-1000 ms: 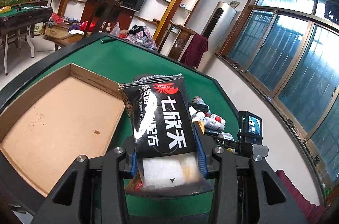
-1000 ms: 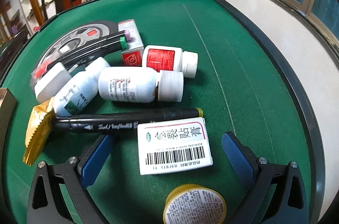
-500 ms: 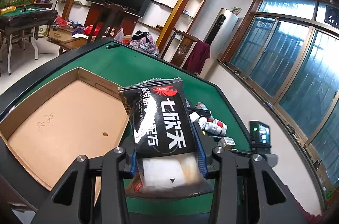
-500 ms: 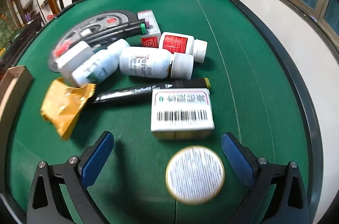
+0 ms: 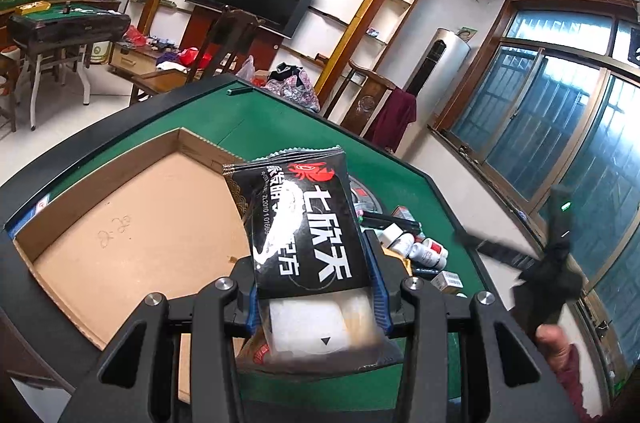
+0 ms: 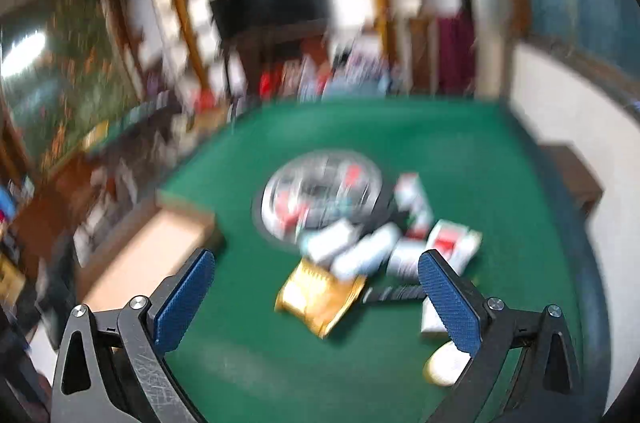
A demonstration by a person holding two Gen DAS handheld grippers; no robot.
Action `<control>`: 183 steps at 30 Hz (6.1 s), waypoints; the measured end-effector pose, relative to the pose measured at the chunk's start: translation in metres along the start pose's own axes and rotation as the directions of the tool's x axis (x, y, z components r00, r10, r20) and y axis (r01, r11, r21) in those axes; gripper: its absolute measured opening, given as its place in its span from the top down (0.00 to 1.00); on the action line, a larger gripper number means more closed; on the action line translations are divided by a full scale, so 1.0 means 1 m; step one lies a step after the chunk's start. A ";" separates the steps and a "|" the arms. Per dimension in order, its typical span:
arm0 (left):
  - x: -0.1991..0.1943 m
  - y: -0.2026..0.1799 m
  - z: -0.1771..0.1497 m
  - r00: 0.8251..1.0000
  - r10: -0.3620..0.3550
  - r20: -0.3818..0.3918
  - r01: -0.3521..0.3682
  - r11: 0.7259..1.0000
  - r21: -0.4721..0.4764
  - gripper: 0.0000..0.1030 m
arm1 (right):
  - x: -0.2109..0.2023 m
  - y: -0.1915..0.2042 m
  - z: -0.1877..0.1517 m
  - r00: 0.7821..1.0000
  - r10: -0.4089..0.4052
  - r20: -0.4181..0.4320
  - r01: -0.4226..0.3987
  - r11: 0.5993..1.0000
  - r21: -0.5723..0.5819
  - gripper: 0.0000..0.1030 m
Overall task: Organize objects
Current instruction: 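Lift the black snack bag with the left tool while the right tool grasps the yellow foil packet, then carry both packets over the cardboard tray and open both tools to drop them, then raise both open tools away from the cardboard tray, then grasp the white rectangular box from the pile with the left tool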
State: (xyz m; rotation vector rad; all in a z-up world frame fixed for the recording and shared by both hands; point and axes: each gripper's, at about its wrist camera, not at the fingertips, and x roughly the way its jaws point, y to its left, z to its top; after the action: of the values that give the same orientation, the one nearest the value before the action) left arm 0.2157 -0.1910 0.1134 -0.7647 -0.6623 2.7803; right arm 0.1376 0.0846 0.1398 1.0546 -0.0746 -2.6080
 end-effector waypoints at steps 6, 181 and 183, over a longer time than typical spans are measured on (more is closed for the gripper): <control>0.013 0.012 -0.007 0.999 0.001 -0.035 -0.002 1.000 -0.019 0.60 | 0.033 0.006 -0.032 0.996 -0.020 -0.084 0.016 0.999 -0.048 0.01; 0.156 -0.099 -0.011 0.957 0.104 -0.269 -0.012 0.947 0.321 0.14 | -0.035 -0.118 -0.004 0.952 -0.188 0.243 0.111 0.948 0.297 0.00; 0.169 -0.118 -0.015 0.957 0.115 -0.265 0.005 0.910 0.415 0.14 | -0.010 -0.142 0.008 0.974 -0.140 0.177 0.072 0.936 0.345 0.00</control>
State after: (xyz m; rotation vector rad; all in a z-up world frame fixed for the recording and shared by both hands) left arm 0.0865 -0.0328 0.0827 -1.0645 0.0053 2.6385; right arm 0.0999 0.2213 0.1283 0.9169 -0.5440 -2.8608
